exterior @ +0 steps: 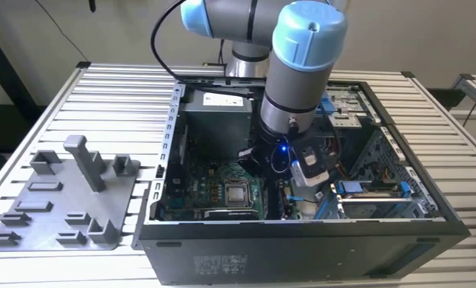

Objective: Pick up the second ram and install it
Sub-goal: 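Insert the second ram into the second slot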

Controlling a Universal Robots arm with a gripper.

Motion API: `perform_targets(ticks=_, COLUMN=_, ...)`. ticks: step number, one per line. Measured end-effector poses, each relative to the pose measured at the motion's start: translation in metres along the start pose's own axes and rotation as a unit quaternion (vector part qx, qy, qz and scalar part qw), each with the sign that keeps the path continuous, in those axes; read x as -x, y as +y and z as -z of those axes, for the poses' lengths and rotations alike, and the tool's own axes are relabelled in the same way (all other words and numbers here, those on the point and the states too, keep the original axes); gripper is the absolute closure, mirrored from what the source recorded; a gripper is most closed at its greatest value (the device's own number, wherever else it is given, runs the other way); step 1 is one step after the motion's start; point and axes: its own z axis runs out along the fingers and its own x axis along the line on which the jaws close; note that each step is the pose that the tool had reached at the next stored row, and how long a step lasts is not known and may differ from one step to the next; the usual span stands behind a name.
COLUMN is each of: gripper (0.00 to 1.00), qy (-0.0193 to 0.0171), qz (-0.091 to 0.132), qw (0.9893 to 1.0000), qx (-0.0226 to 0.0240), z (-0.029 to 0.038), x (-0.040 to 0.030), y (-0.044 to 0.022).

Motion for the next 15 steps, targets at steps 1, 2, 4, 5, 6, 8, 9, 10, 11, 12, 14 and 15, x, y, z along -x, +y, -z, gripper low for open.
perform_targets(ticks=1, gripper=0.86, qy=0.0, qz=0.0, qw=1.0, qx=0.0002, z=-0.0009, x=0.0, y=0.0)
perform_targets(ticks=2, gripper=0.86, qy=0.0, qz=0.0, qw=1.0, qx=0.0002, z=-0.0017, x=0.0, y=0.0)
perform_targets(ticks=4, gripper=0.86, qy=0.0, qz=0.0, qw=1.0, qx=0.0001, z=-0.003, x=0.0, y=-0.0001)
perform_targets(ticks=5, gripper=0.86, qy=0.0, qz=0.0, qw=1.0, qx=0.0001, z=-0.003, x=0.0, y=-0.0001)
perform_targets(ticks=6, gripper=0.86, qy=0.0, qz=0.0, qw=1.0, qx=0.0, z=-0.003, x=0.0, y=-0.0001)
perform_targets(ticks=8, gripper=0.86, qy=0.0, qz=0.0, qw=1.0, qx=0.0, z=-0.0031, x=0.0, y=-0.0001)
perform_targets(ticks=9, gripper=0.86, qy=0.0, qz=0.0, qw=1.0, qx=0.0001, z=-0.0031, x=0.0, y=-0.0001)
perform_targets(ticks=10, gripper=0.86, qy=0.0, qz=0.0, qw=1.0, qx=0.0001, z=-0.0031, x=0.0, y=-0.0001)
perform_targets(ticks=11, gripper=0.86, qy=0.0, qz=0.0, qw=1.0, qx=0.0001, z=-0.0031, x=0.0, y=-0.0001)
perform_targets(ticks=12, gripper=0.86, qy=0.0, qz=0.0, qw=1.0, qx=0.0001, z=-0.0031, x=0.0, y=-0.0001)
perform_targets(ticks=14, gripper=0.86, qy=0.0, qz=0.0, qw=1.0, qx=0.0, z=-0.0026, x=0.0, y=0.0001)
perform_targets(ticks=15, gripper=0.86, qy=0.0, qz=0.0, qw=1.0, qx=-0.0002, z=-0.0007, x=0.0, y=0.0002)
